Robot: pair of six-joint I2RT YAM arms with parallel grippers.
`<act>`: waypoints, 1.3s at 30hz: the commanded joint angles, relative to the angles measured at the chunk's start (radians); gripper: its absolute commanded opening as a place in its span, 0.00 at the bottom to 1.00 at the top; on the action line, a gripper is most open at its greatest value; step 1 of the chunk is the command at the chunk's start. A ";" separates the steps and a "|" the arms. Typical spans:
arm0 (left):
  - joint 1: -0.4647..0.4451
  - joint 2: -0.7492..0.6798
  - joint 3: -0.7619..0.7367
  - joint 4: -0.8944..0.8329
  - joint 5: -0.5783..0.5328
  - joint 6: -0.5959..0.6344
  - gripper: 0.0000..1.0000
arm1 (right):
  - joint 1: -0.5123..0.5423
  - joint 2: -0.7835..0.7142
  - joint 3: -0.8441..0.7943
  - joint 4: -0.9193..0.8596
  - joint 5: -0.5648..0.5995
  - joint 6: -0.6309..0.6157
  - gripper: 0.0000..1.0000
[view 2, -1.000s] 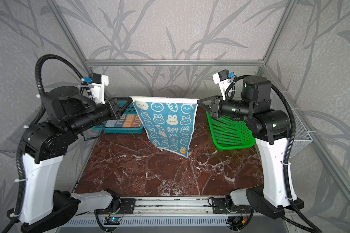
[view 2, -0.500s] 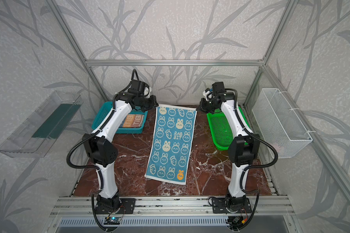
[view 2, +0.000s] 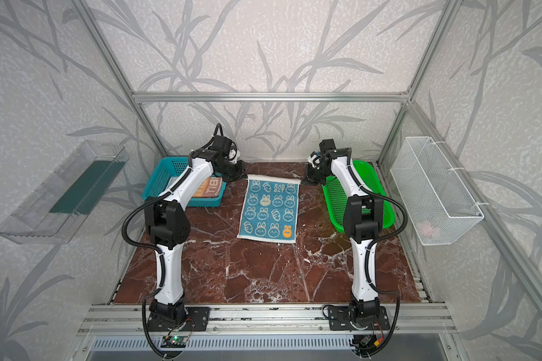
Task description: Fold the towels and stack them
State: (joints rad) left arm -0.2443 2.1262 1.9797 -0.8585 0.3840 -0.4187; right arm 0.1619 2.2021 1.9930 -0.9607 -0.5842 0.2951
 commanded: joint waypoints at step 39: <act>-0.026 -0.547 -1.023 0.255 -0.012 -0.049 0.00 | 0.172 -0.514 -1.034 0.355 0.067 0.120 0.00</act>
State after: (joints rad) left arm -0.2840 1.6096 0.9874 -0.6262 0.4492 -0.4500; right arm 0.3416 1.6787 0.9913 -0.5957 -0.5957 0.3958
